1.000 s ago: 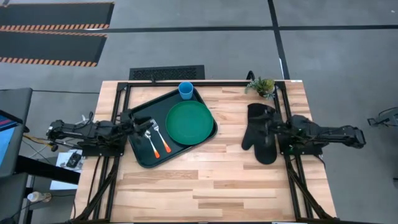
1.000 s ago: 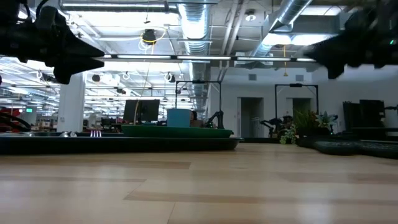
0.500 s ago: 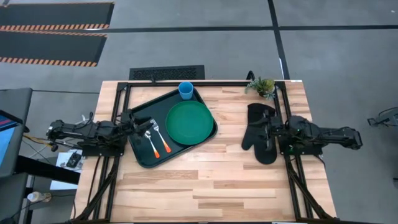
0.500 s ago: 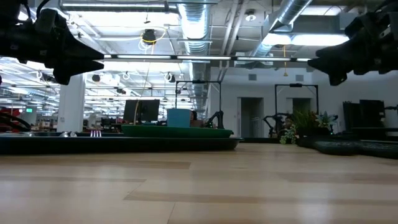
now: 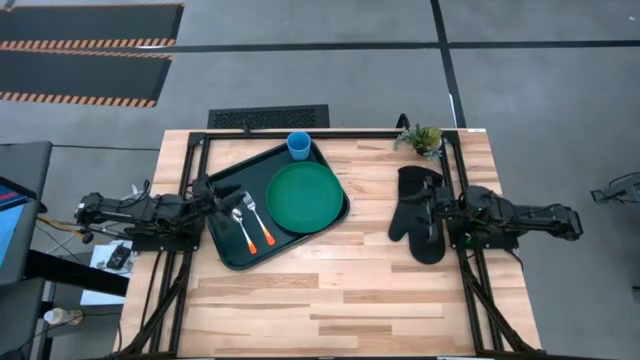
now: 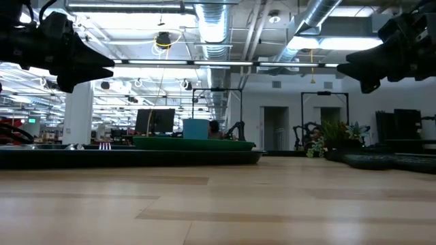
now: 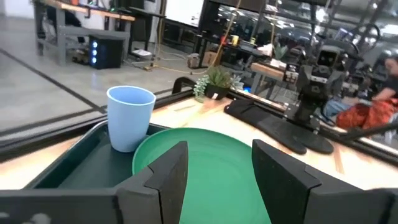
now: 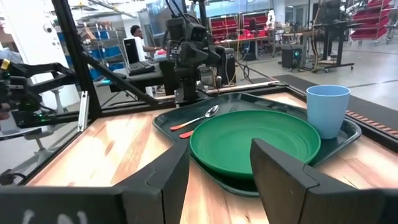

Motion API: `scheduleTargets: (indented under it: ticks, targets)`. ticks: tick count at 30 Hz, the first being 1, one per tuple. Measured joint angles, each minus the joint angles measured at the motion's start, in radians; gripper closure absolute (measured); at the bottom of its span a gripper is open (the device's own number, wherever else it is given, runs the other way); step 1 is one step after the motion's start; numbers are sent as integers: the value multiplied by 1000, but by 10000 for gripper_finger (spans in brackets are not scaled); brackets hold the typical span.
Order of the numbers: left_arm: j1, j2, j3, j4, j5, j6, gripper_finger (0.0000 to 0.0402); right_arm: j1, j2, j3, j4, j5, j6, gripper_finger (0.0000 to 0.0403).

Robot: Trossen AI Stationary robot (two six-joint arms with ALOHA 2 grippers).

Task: Pick and place plate/cup/fork/spoon on tray
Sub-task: Return to Home Position

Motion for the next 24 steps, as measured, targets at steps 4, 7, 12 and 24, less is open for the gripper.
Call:
scheduleTargets:
  ticks: [4,7,12,24]
  targets:
    - [0,0,0,-1,-8,-58,237,0,1,0,-4,3,-1,205]
    - [0,0,0,-1,-8,-67,237,0,1,0,-4,3,-1,204]
    - [0,0,0,-1,-8,-68,237,0,1,0,-4,4,0,206]
    - [0,0,0,-1,-8,-69,237,0,1,0,-5,5,0,204]
